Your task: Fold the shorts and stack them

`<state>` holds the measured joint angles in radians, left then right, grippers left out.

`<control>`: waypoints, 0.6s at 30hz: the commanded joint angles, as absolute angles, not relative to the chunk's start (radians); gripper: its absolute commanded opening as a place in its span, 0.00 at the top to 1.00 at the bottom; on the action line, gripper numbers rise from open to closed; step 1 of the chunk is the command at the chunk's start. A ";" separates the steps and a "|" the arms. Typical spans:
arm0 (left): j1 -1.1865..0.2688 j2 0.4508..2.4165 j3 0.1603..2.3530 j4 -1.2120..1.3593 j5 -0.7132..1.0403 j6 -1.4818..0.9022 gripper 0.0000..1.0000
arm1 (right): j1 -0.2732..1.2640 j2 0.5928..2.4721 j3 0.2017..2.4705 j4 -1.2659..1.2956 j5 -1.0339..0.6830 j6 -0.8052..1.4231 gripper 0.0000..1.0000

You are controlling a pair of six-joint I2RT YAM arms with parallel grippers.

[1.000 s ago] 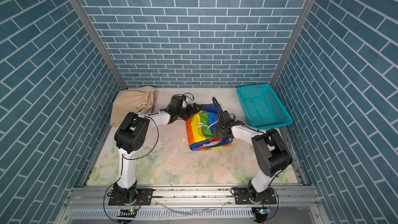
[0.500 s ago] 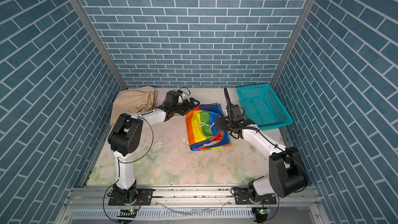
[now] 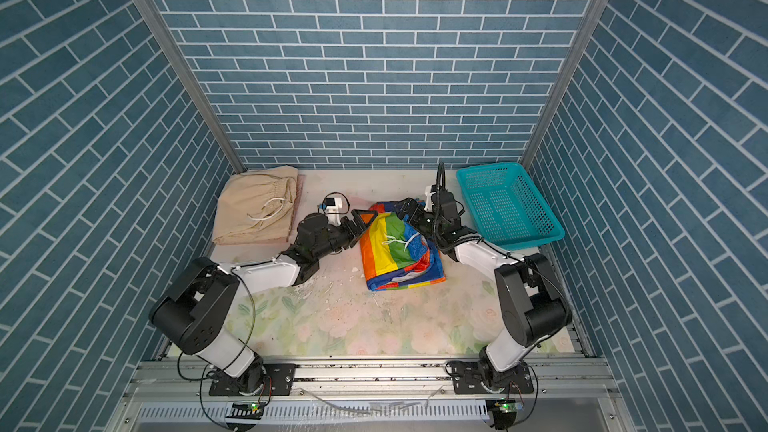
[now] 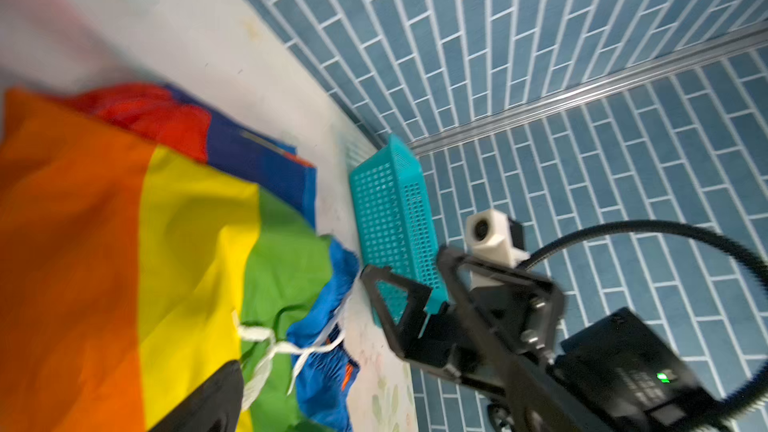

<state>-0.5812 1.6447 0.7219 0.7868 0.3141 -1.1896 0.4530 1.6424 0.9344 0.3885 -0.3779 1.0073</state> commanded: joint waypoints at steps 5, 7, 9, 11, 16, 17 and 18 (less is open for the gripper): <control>-0.635 1.684 0.666 1.011 0.257 -1.241 0.00 | 0.485 1.824 0.976 0.753 -0.460 1.260 0.02; -0.652 1.712 0.654 1.023 0.267 -1.253 0.00 | 0.483 1.884 0.986 0.788 -0.468 1.278 0.02; -0.678 1.736 0.638 1.027 0.259 -1.259 0.00 | 0.474 1.928 0.990 0.802 -0.466 1.269 0.01; -0.703 1.767 0.621 1.030 0.245 -1.266 0.00 | 0.462 1.974 0.995 0.823 -0.477 1.266 0.01; -0.726 1.905 0.596 1.121 0.244 -1.315 0.00 | 0.424 2.077 1.021 0.879 -0.557 1.264 0.02; -0.724 1.930 0.591 1.141 0.244 -1.323 0.00 | 0.418 2.089 1.022 0.883 -0.566 1.260 0.01; -0.724 1.957 0.588 1.160 0.245 -1.336 0.00 | 0.411 2.096 1.019 0.883 -0.572 1.252 0.02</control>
